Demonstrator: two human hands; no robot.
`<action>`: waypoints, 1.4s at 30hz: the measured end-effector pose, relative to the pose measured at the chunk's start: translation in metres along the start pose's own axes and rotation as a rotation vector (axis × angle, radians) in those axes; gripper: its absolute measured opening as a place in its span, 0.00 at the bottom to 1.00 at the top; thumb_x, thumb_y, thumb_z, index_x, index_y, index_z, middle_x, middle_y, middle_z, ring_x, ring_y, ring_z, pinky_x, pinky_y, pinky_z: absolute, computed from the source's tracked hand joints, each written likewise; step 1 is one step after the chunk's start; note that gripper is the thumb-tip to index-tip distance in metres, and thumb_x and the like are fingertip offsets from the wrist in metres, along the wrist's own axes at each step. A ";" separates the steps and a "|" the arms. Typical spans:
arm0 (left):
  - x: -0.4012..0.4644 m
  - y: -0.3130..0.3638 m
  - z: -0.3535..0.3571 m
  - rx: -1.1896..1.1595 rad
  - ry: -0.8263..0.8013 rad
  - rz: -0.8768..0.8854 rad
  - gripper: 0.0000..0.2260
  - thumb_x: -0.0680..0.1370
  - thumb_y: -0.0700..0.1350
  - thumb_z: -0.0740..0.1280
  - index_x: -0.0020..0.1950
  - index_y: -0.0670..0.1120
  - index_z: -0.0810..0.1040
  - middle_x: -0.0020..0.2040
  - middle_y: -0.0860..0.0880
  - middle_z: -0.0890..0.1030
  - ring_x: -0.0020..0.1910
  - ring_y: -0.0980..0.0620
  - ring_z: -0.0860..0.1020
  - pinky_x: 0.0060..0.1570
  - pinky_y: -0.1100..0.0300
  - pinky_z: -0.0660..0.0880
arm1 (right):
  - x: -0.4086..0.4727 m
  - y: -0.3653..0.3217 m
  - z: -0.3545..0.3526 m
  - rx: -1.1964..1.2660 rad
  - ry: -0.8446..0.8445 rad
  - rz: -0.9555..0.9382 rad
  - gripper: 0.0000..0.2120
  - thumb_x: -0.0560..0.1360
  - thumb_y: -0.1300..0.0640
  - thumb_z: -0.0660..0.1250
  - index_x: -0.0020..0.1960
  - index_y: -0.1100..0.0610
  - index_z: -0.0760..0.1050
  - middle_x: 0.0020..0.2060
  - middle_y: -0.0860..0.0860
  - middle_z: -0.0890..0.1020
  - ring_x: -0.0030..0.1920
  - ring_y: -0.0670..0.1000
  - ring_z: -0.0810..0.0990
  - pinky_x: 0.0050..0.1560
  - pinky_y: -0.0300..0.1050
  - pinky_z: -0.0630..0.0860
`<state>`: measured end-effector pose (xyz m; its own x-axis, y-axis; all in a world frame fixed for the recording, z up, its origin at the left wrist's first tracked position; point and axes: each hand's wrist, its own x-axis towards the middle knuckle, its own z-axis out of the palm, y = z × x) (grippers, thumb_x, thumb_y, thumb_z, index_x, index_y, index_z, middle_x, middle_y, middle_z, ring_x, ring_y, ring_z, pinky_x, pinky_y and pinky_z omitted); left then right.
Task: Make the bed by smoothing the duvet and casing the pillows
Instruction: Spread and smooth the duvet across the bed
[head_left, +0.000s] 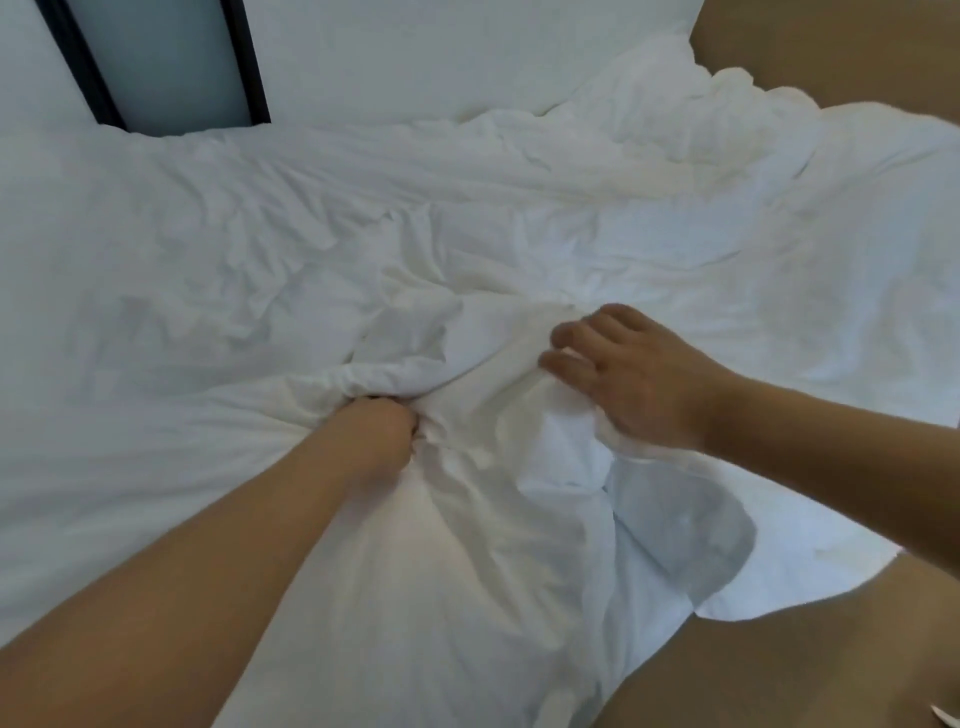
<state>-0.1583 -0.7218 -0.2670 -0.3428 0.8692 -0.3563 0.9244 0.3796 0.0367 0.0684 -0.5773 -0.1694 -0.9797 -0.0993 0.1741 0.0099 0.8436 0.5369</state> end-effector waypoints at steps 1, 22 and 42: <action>0.008 -0.006 -0.003 -0.068 0.024 -0.010 0.14 0.80 0.44 0.61 0.64 0.44 0.77 0.66 0.43 0.76 0.64 0.44 0.75 0.67 0.52 0.68 | -0.001 -0.017 -0.008 0.109 0.043 -0.168 0.20 0.69 0.59 0.66 0.61 0.59 0.77 0.55 0.59 0.78 0.50 0.60 0.78 0.57 0.57 0.73; -0.128 0.038 -0.179 -0.833 0.352 0.284 0.44 0.62 0.76 0.66 0.74 0.63 0.57 0.74 0.57 0.62 0.70 0.56 0.66 0.69 0.55 0.64 | -0.020 0.115 -0.139 1.583 0.078 1.368 0.31 0.55 0.41 0.81 0.47 0.62 0.81 0.37 0.51 0.81 0.30 0.47 0.80 0.29 0.41 0.75; 0.051 0.100 -0.242 -0.478 0.925 0.307 0.06 0.81 0.39 0.58 0.46 0.43 0.71 0.38 0.49 0.70 0.36 0.40 0.73 0.39 0.53 0.66 | 0.040 0.219 -0.134 1.118 -0.856 1.125 0.20 0.76 0.44 0.66 0.63 0.54 0.76 0.56 0.53 0.79 0.59 0.58 0.78 0.61 0.61 0.74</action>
<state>-0.1236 -0.5632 -0.0551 -0.2863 0.7742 0.5645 0.8999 0.0151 0.4358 0.0581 -0.4677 0.0655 -0.4238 0.6779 -0.6007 0.9028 0.2628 -0.3404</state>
